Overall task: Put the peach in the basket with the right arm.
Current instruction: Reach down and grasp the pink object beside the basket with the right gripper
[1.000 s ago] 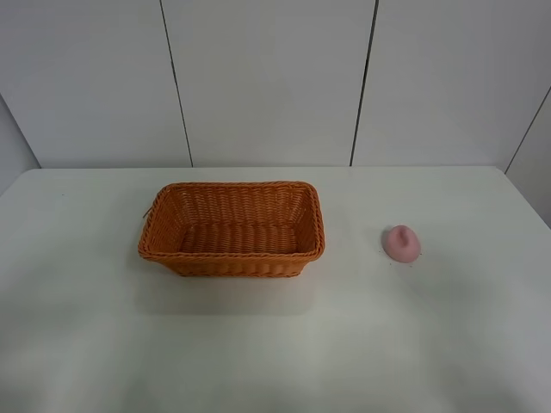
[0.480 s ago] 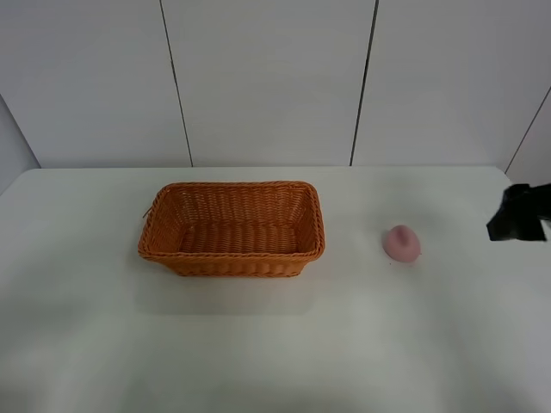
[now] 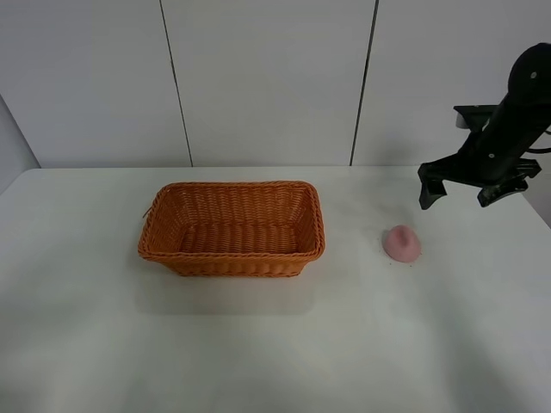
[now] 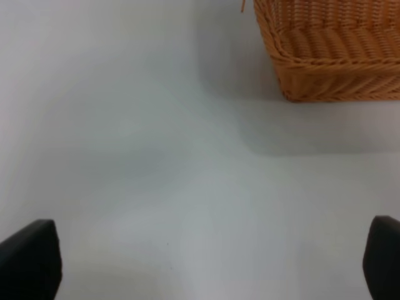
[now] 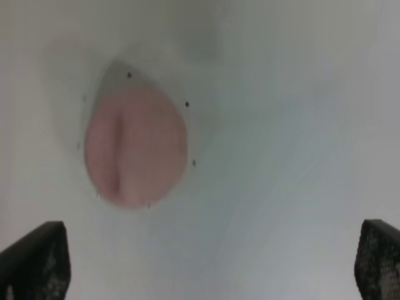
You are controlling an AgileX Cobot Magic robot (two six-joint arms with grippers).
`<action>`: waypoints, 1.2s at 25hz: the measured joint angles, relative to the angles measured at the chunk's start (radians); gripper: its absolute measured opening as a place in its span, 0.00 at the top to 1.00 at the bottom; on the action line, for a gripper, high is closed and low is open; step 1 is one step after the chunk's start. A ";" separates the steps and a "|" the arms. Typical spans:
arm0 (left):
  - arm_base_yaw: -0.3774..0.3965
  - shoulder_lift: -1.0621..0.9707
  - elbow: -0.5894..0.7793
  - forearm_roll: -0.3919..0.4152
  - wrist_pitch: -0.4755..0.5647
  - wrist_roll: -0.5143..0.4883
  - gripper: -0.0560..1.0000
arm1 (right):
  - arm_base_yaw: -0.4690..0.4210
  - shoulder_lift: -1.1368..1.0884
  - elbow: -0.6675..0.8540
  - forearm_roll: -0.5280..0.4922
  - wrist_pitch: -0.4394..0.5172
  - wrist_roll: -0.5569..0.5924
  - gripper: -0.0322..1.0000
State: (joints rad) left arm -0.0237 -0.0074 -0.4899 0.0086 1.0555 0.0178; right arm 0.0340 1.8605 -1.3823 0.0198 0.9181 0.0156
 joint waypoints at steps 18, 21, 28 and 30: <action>0.000 0.000 0.000 0.000 0.000 0.000 0.01 | 0.090 0.239 -0.016 0.007 -0.137 0.056 0.29; 0.000 0.000 0.000 0.000 0.000 0.000 0.01 | 0.090 0.288 -0.016 0.007 -0.160 0.056 0.29; 0.000 0.000 0.000 0.000 0.000 0.000 0.01 | 0.090 0.302 -0.019 0.003 -0.187 0.069 0.71; 0.000 0.000 0.000 0.000 0.000 0.000 0.01 | 0.090 0.297 -0.023 -0.002 -0.184 0.078 0.89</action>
State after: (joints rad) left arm -0.0237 -0.0074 -0.4899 0.0086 1.0555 0.0178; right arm 0.1237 2.1580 -1.4050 0.0173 0.7345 0.0940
